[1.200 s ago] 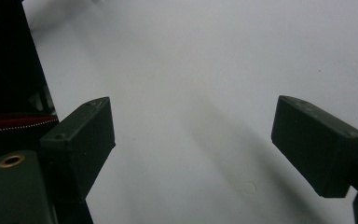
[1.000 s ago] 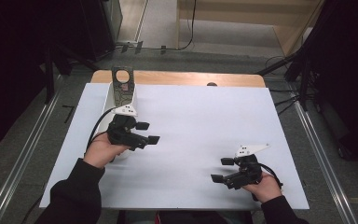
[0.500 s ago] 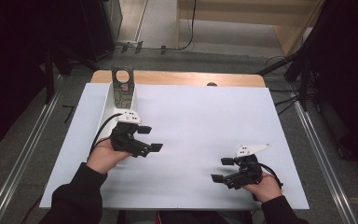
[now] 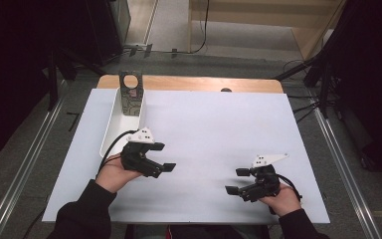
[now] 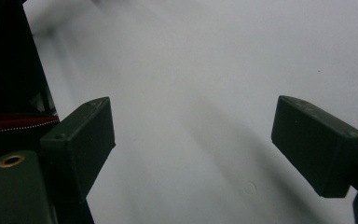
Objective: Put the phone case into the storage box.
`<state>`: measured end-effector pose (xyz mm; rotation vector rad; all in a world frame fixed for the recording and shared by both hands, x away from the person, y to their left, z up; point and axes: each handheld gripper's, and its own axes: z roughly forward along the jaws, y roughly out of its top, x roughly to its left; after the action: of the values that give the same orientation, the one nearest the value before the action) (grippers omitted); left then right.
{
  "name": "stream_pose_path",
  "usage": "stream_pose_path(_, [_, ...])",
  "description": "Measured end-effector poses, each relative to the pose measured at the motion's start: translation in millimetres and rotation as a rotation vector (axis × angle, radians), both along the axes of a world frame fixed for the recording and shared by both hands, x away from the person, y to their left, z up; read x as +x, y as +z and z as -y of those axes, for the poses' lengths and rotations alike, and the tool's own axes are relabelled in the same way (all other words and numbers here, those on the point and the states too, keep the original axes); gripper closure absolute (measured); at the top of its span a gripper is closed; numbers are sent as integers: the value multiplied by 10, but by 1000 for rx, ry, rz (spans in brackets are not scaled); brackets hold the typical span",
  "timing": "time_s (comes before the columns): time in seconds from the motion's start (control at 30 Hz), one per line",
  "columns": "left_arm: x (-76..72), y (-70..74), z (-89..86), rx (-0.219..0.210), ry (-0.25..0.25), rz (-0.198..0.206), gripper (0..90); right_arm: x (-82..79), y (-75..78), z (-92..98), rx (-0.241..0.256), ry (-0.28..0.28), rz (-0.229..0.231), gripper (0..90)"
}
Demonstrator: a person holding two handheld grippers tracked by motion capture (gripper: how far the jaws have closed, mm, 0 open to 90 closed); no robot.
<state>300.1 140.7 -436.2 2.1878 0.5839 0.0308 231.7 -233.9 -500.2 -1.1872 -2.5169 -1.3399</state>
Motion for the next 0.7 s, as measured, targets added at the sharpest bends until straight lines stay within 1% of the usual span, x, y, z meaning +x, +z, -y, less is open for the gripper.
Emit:
stream_pose_path(0.07, [-20, -16, 0, 0, -5, 4, 162, -1, 1, 0, 1, 0, 0, 122])
stream_pose_path(0.1, [-29, -24, -3, 3, -11, 12, 163, -1, 1, 0, 0, 0, 0, 122])
stream_pose_path(0.33, [-109, -106, -11, 6, -18, 15, 162, -3, 1, 2, 0, 2, 2, 123])
stream_pose_path(0.43, [-134, -138, -33, 15, -22, 26, 162, -5, 2, 4, 1, 1, 0, 122])
stream_pose_path(0.57, [-157, -182, -56, 11, -21, 19, 162, -6, 1, -1, 0, 5, -2, 122])
stream_pose_path(0.63, [-167, -201, -62, 23, -28, 17, 163, -6, 1, -2, 0, 5, -2, 122])
stream_pose_path(0.7, [-179, -225, -61, 25, -34, 16, 163, -3, 0, 0, 0, 3, 0, 122])
